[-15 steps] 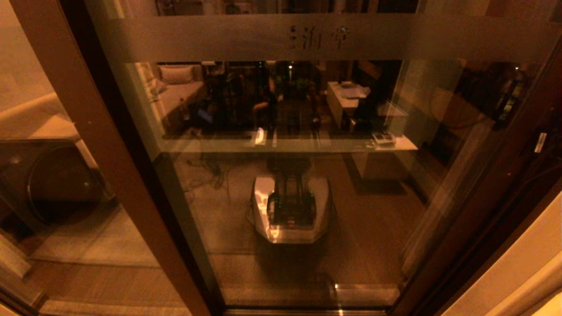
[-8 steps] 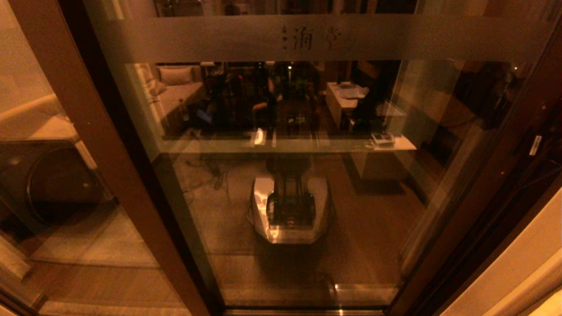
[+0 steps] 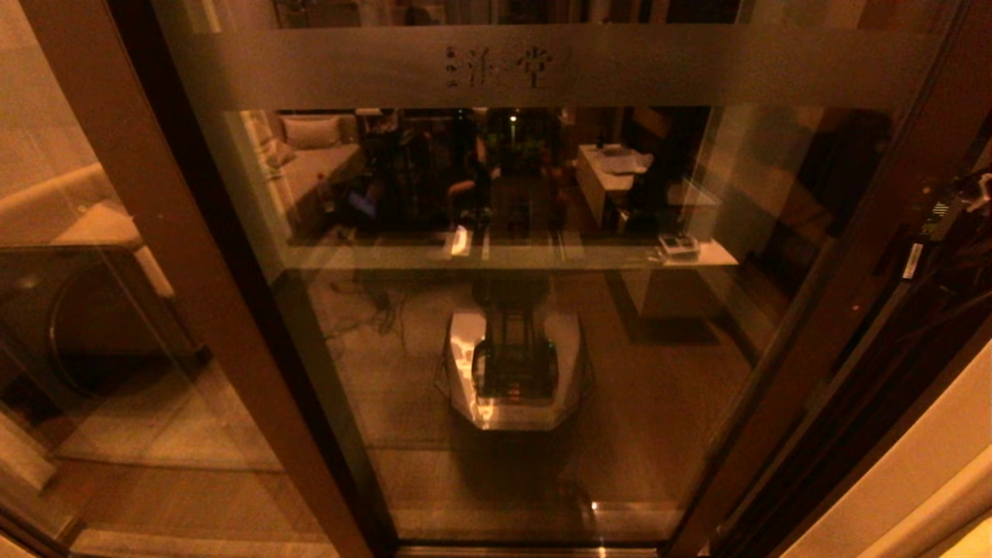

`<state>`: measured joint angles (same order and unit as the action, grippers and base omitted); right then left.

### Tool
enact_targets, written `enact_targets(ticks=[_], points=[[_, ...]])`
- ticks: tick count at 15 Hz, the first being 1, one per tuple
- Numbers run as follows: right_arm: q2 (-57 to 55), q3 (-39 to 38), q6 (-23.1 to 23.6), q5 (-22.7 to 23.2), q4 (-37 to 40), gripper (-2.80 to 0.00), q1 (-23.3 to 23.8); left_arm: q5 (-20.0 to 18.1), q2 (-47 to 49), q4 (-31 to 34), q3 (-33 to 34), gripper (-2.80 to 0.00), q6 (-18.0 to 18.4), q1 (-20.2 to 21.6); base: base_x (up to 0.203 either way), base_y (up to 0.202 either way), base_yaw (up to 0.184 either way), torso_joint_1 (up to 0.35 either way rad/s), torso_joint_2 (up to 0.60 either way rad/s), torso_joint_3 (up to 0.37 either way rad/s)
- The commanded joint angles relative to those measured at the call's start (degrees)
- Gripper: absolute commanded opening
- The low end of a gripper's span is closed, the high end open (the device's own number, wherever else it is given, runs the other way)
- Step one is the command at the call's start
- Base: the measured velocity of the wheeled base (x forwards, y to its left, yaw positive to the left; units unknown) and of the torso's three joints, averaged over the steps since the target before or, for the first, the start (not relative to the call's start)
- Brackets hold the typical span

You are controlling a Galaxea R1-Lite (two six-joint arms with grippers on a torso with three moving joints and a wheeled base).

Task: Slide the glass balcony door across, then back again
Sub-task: Open the slid door

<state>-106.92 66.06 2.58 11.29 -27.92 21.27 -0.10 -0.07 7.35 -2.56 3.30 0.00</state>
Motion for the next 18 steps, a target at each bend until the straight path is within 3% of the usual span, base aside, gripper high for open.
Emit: enact_targets(ticks=[1,18], points=[[0.96,-2.19,0.02,-0.09,-0.26,-2.80,-1.45,0.01,-0.01,0.03,0.01,-2.80,0.04,-0.01,0.000,0.000,0.000,0.000,0.00,0.000],[2.22,-8.10,-1.88,-0.39,-5.36,-2.80,-8.88,0.01,-0.01,0.03,0.01,-2.80,0.04,0.00,0.000,0.000,0.000,0.000,0.00,0.000]])
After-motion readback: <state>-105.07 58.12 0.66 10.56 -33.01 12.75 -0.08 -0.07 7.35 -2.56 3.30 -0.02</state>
